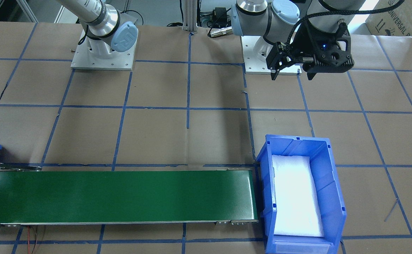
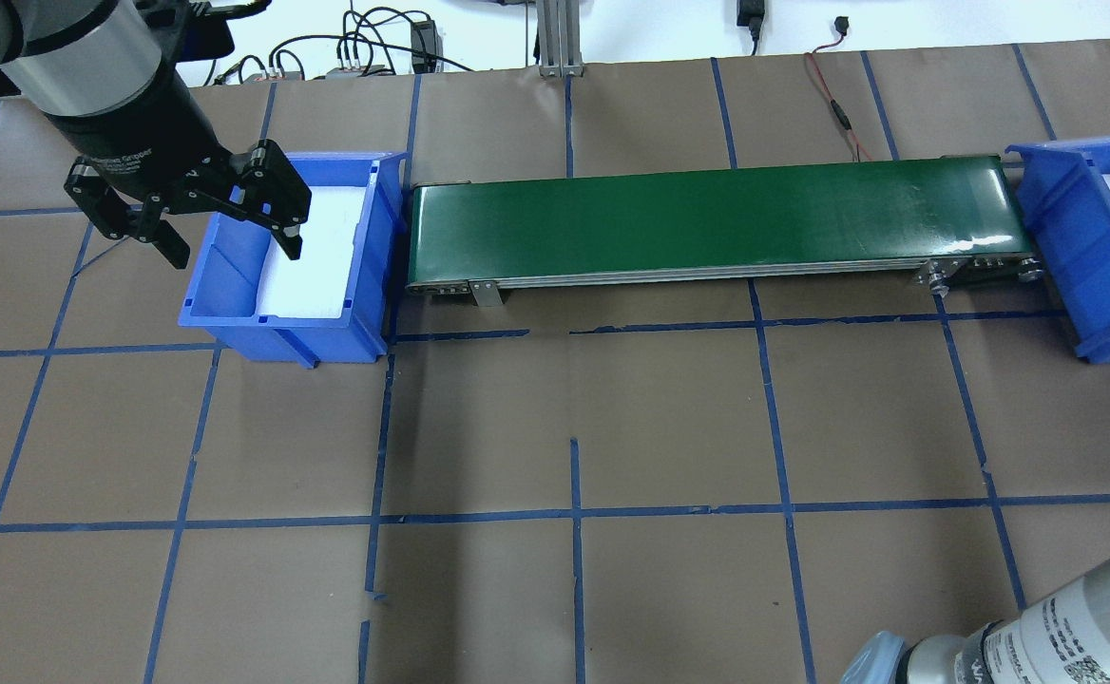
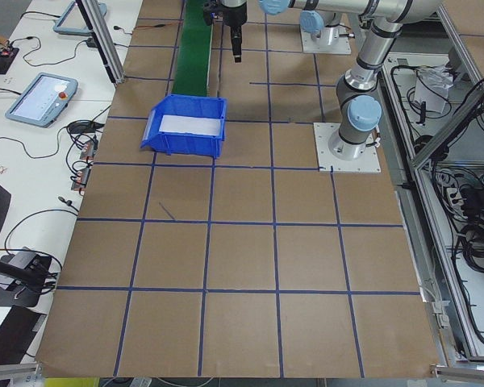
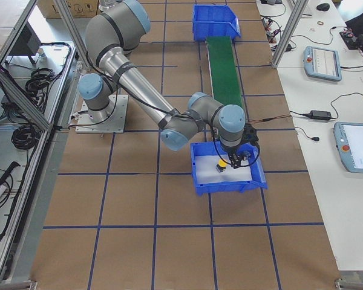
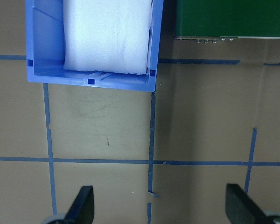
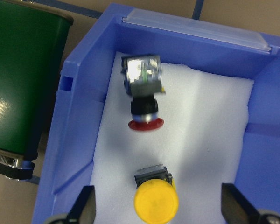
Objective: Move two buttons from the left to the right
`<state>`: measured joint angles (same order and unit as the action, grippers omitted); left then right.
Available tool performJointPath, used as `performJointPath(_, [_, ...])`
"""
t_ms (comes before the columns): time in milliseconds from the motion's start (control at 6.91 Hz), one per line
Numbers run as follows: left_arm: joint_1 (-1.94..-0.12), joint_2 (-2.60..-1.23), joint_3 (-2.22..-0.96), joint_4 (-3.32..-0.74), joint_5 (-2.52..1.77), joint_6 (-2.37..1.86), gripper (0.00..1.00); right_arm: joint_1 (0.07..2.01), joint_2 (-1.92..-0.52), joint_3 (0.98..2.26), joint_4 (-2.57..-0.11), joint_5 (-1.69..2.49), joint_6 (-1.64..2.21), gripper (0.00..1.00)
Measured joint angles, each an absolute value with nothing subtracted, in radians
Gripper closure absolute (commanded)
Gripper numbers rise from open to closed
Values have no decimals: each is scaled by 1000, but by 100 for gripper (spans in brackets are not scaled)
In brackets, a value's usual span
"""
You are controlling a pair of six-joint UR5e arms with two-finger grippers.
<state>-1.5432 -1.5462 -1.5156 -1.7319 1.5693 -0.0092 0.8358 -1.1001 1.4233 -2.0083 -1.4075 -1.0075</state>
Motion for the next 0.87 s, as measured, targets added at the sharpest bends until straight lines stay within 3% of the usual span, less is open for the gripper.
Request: performJointPath(868, [-1543,-1546,-1516,-1732,1571,-9,0,1205,-1364,1424,-1860,-1476,-718,0])
